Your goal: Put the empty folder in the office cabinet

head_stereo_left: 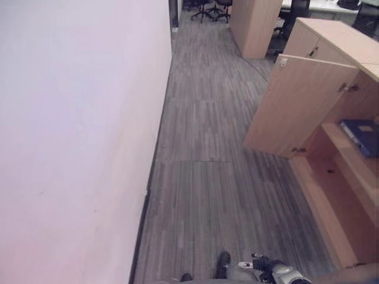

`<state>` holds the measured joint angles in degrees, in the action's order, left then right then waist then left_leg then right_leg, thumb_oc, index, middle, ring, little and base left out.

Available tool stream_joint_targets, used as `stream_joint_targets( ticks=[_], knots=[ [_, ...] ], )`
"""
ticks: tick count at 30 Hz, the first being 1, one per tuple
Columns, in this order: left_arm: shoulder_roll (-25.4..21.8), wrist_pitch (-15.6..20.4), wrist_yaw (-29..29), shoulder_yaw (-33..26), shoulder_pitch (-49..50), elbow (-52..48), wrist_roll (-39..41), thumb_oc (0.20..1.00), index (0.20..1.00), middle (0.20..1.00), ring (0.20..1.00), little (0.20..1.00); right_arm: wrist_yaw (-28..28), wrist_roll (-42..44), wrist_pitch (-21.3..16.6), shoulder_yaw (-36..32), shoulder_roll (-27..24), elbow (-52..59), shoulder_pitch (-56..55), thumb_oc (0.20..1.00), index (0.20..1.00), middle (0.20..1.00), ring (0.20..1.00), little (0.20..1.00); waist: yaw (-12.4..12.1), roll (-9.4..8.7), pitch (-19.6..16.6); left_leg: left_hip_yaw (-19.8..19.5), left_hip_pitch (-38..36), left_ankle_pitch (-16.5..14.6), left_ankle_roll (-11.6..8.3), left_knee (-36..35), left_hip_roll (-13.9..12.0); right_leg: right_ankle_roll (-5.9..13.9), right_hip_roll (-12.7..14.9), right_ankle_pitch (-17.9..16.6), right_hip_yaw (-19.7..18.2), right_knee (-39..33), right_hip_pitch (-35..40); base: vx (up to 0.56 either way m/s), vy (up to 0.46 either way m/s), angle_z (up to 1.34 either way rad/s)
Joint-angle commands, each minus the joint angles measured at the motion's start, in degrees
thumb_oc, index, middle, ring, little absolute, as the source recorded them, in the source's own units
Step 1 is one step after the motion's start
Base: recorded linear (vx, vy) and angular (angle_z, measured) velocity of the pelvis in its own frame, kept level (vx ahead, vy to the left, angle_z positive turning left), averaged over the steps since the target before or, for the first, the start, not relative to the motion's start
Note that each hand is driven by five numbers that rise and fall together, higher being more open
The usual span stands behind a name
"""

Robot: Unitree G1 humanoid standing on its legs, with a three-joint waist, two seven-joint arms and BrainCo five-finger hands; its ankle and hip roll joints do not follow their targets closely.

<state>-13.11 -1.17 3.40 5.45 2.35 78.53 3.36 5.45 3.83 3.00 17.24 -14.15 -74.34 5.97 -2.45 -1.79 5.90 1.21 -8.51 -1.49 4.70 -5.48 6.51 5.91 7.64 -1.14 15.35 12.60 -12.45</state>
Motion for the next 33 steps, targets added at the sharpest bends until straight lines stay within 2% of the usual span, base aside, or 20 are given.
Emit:
stream_joint_targets(
  ticks=[1, 3, 4, 5, 6, 7, 8, 9, 10, 12, 13, 16, 17, 19, 21, 24, 28, 33],
  knots=[
    [0.3, 0.5, 0.0, 0.7, -1.0, 2.3, -2.4, 1.0, 1.0, 1.0, 1.0, 1.0, -0.6, -1.6, 0.0, 1.0, -1.9, -3.7, 0.2, 1.0, 1.0, 1.0, 1.0, 1.0, -0.3, -0.35, -1.4, -1.3, -6.0, -7.7, -4.34, 2.9, -2.6, 0.19, -5.4, -8.5, -0.3, -13.0, 5.5, 0.29, -0.243, 0.23],
    [0.7, 0.7, -0.3, 2.1, -1.7, 1.8, -3.3, 1.0, 1.0, 1.0, 1.0, 1.0, -0.8, -1.5, 0.1, 0.5, -2.2, -4.5, -0.5, 1.0, 1.0, 1.0, 1.0, 1.0, 0.5, -0.85, -1.3, 0.7, -4.0, -9.4, -5.65, 9.4, -4.5, -0.38, -5.4, -6.7, -0.7, -12.5, 7.2, 0.21, -0.217, 0.22],
    [0.7, 0.9, -0.5, 3.1, -2.1, 1.4, -3.9, 1.0, 1.0, 1.0, 1.0, 1.0, -0.9, -1.3, 0.2, 0.1, -2.4, -4.8, -0.7, 1.0, 1.0, 1.0, 1.0, 1.0, 1.1, -1.2, -1.0, 2.4, -2.2, -8.6, -6.56, 14.1, -5.6, -0.73, -5.4, -6.0, -1.0, -12.5, 8.3, 0.17, -0.217, 0.23],
    [0.9, 1.0, -0.8, 4.6, -2.8, 0.4, -4.6, 1.0, 1.0, 1.0, 1.0, 1.0, -1.0, -0.8, 0.2, -0.3, -2.7, -4.9, -0.9, 1.0, 1.0, 1.0, 1.0, 1.0, 1.6, -1.57, -0.3, 3.9, 0.7, -6.6, -7.05, 21.3, -7.4, -1.45, -5.7, -5.2, -1.6, -12.6, 9.7, 0.15, -0.242, 0.2],
    [0.7, 1.1, -0.8, 5.7, -3.4, -1.0, -5.1, 1.0, 1.0, 1.0, 1.0, 1.0, -1.1, -0.6, 0.4, -0.5, -3.0, -4.8, -0.9, 1.0, 1.0, 1.0, 1.0, 1.0, 1.8, -2.11, 0.3, 4.6, 4.2, -4.0, -6.9, 29.2, -8.3, -2.25, -5.9, -4.6, -2.0, -12.7, 10.6, 0.09, -0.171, 0.09],
    [0.6, 1.1, -0.8, 5.7, -3.5, -1.0, -5.1, 1.0, 1.0, 1.0, 1.0, 1.0, -1.1, -0.6, 0.4, -0.5, -2.9, -4.8, -0.9, 1.0, 1.0, 1.0, 1.0, 1.0, 1.9, -2.29, 0.2, 4.5, 4.4, -3.8, -6.87, 29.1, -8.1, -2.25, -5.8, -4.7, -1.9, -12.7, 10.4, 0.07, -0.183, -0.16],
    [0.6, 1.3, -0.8, 7.7, -4.4, -2.6, -6.0, 1.0, 1.0, 1.0, 1.0, 1.0, -1.2, -0.5, 0.5, -0.4, -3.2, -4.7, -0.9, 1.0, 1.0, 1.0, 1.0, 1.0, 2.0, -2.92, 0.9, 4.7, 7.7, -1.4, -6.46, 37.0, -8.6, -3.25, -6.2, -4.2, -2.5, -12.6, 11.3, 0.07, -0.165, -0.3],
    [0.7, 1.6, -0.7, 9.2, -5.0, -4.1, -6.7, 1.0, 1.0, 1.0, 1.0, 1.0, -1.3, -0.4, 0.6, -0.5, -3.5, -4.6, -0.7, 1.0, 1.0, 1.0, 1.0, 1.0, 2.0, -3.3, 1.3, 5.4, 10.0, -0.3, -6.15, 42.1, -9.1, -3.93, -6.5, -3.7, -3.1, -12.7, 12.1, 0.12, -0.219, -0.36],
    [0.9, 2.0, -0.8, 11.2, -5.8, -6.0, -7.5, 1.0, 1.0, 1.0, 1.0, 1.0, -1.2, -0.7, 0.7, -0.2, -3.9, -4.7, -0.6, 1.0, 1.0, 1.0, 1.0, 1.0, 1.9, -3.36, 1.8, 6.7, 12.3, 0.2, -5.82, 45.0, -10.2, -4.37, -6.8, -3.0, -3.6, -12.9, 13.3, 0.11, -0.147, -0.36],
    [0.6, 2.2, -0.9, 12.5, -6.0, -8.0, -8.2, 1.0, 1.0, 1.0, 1.0, 1.0, -1.4, -0.8, 0.7, -0.1, -4.2, -4.6, -0.5, 1.0, 1.0, 1.0, 1.0, 1.0, 1.6, -3.42, 2.1, 7.8, 14.2, -0.1, -5.31, 45.9, -10.7, -4.69, -6.8, -2.6, -4.2, -13.0, 14.0, 0.09, -0.05, -0.37],
    [-0.7, 3.3, -2.3, 15.9, -6.1, -15.3, -9.4, 1.0, 1.0, 1.0, 1.0, 1.0, -1.6, -1.5, 0.6, 0.2, -5.4, -4.1, 0.0, 1.0, 1.0, 1.0, 1.0, 1.0, 1.1, -3.77, 2.5, 8.4, 18.7, -1.6, -4.21, 42.9, -9.8, -4.54, -6.2, -2.0, -5.5, -13.3, 15.2, 0.13, 0.031, -0.37],
    [-3.7, 4.5, -4.7, 18.6, -5.8, -24.8, -10.0, 1.0, 1.0, 1.0, 1.0, 1.0, -1.6, -2.8, 0.1, 0.8, -6.9, -3.5, 0.9, 1.0, 1.0, 1.0, 1.0, 1.0, 0.2, -3.37, 2.6, 5.9, 19.9, -1.3, -4.23, 31.2, -7.4, -3.4, -5.4, -1.0, -7.7, -13.4, 15.8, 0.18, 0.1, -0.46],
    [-5.3, 5.1, -6.4, 20.6, -5.6, -29.1, -10.4, 1.0, 1.0, 1.0, 1.0, 1.0, -1.4, -4.1, 0.1, 1.5, -7.5, -3.8, 1.4, 1.0, 1.0, 1.0, 1.0, 1.0, -0.9, -1.86, 2.6, 0.8, 20.6, 2.1, -5.71, 20.4, -5.6, -2.94, -6.2, -0.1, -9.3, -14.0, 17.5, 0.26, 0.13, -0.63],
    [-6.0, 5.3, -6.9, 22.0, -6.2, -31.2, -10.8, 1.0, 1.0, 1.0, 1.0, 1.0, -1.4, -5.0, 0.0, 1.8, -7.7, -4.0, 2.0, 1.0, 1.0, 1.0, 1.0, 1.0, -1.5, -0.67, 2.4, -3.8, 21.0, 6.7, -7.06, 13.3, -4.7, -2.97, -7.0, 0.6, -10.9, -14.4, 18.9, 0.26, 0.097, -0.58],
    [-6.2, 5.4, -7.8, 22.6, -6.3, -32.7, -10.6, 1.0, 1.0, 1.0, 1.0, 1.0, -1.2, -5.2, -0.1, 1.7, -7.7, -3.9, 2.0, 1.0, 1.0, 1.0, 1.0, 1.0, -1.5, 0.11, 2.2, -6.7, 20.7, 8.2, -7.16, 9.5, -4.2, -3.05, -7.7, 1.4, -12.3, -14.3, 19.7, 0.17, 0.045, -0.55],
    [-6.0, 5.5, -8.5, 23.5, -6.3, -33.1, -11.1, 1.0, 1.0, 1.0, 1.0, 1.0, -1.1, -5.7, -0.4, 1.4, -7.4, -3.4, 1.5, 1.0, 1.0, 1.0, 1.0, 1.0, -1.1, 0.97, 1.2, -7.7, 17.6, 8.8, -7.33, 5.6, -4.6, -2.87, -7.9, 2.4, -13.1, -14.6, 20.5, 0.18, 0.075, -0.55],
    [-5.1, 5.4, -9.3, 24.0, -6.5, -30.6, -11.3, 1.0, 1.0, 1.0, 1.0, 1.0, -0.7, -5.8, -0.3, 0.6, -6.2, -2.9, -0.5, 1.0, 1.0, 1.0, 1.0, 1.0, 0.9, 1.86, -0.8, -6.0, 12.2, 8.5, -6.58, 0.8, -4.3, -2.19, -6.6, 3.3, -14.6, -15.2, 21.2, 0.27, 0.179, -0.35],
    [-4.1, 5.0, -8.7, 22.9, -6.8, -28.7, -10.8, 1.0, 1.0, 1.0, 1.0, 1.0, -0.5, -5.4, 0.0, -0.4, -5.5, -3.6, -1.6, 1.0, 1.0, 1.0, 1.0, 1.0, 1.7, 2.5, -1.7, -4.8, 10.2, 6.2, -4.71, 0.5, -2.4, -0.74, -5.2, 3.6, -16.4, -14.3, 21.1, 0.14, 0.152, -0.36]
  ],
)
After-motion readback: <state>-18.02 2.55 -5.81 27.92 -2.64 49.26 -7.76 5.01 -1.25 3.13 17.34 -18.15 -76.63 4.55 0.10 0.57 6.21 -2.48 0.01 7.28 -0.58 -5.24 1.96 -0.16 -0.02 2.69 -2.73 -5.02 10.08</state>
